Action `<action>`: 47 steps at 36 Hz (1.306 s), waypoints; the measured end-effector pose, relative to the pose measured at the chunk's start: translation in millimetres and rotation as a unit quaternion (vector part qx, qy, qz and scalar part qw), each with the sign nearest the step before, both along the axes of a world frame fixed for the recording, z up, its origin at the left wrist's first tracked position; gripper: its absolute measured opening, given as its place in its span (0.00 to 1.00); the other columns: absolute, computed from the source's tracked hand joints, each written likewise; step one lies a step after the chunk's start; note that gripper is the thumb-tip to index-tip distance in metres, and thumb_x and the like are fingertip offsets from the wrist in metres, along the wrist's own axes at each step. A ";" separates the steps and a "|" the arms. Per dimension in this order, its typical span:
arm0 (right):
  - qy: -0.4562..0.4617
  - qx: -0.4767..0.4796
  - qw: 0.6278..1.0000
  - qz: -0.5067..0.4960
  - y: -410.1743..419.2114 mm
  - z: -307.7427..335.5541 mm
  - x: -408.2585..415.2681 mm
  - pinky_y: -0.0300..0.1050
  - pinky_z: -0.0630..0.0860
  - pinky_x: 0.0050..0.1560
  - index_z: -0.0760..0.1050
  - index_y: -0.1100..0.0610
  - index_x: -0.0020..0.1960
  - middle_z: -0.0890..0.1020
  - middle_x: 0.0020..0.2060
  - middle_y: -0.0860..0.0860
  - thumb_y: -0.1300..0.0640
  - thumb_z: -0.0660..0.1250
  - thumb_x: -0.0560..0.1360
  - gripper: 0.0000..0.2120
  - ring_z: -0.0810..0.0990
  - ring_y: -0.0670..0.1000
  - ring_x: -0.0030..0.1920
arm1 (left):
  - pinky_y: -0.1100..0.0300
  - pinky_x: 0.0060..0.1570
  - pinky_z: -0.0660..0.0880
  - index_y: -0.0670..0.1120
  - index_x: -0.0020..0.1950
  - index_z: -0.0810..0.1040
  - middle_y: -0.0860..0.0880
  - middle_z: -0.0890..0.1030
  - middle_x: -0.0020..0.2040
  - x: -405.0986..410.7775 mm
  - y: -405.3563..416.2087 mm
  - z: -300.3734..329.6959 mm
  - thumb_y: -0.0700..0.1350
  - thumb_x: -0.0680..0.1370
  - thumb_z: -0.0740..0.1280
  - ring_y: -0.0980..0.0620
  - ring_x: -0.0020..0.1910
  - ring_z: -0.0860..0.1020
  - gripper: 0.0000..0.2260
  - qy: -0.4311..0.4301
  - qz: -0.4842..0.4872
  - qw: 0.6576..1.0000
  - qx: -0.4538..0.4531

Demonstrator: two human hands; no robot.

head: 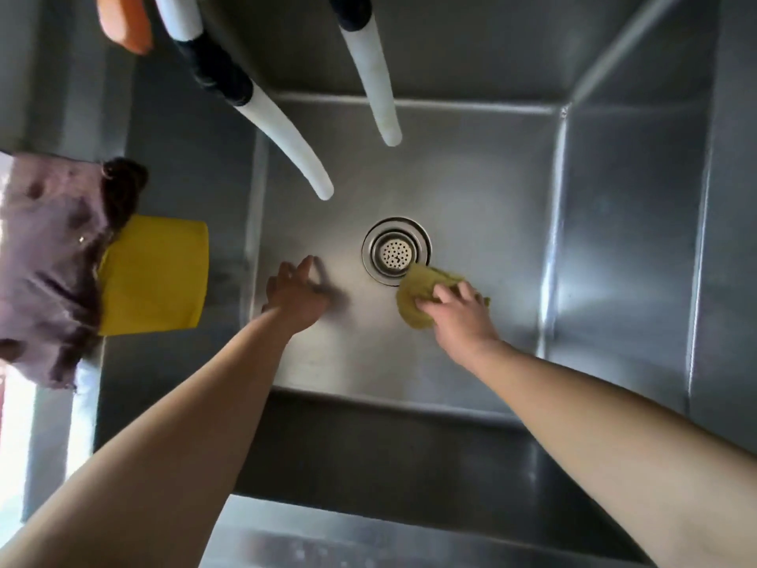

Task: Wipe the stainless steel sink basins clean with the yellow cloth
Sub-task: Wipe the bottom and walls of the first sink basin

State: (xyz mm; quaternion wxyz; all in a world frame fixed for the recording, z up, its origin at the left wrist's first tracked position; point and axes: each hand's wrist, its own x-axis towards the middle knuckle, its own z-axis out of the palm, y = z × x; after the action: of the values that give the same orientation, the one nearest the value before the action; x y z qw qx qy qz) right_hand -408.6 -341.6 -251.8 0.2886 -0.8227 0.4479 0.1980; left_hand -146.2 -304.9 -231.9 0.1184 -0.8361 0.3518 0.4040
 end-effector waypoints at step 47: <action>-0.009 -0.098 0.935 -0.341 -207.4 -4.9 78.6 0.64 0.52 0.72 0.53 0.41 0.77 0.57 0.76 0.46 0.54 0.61 0.76 0.33 0.53 0.61 0.75 | 0.46 0.74 0.59 0.61 0.80 0.45 0.43 0.45 0.81 12.2 77.7 -34.2 0.46 0.77 0.63 0.39 0.79 0.49 0.38 0.048 0.108 0.993 -0.024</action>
State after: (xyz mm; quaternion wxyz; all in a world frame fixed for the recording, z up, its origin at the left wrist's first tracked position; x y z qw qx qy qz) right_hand -329.9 -548.9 -256.6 0.2607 -0.6461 0.7165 0.0356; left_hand -134.1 -227.2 -266.2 0.0366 -0.8517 0.2740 0.4453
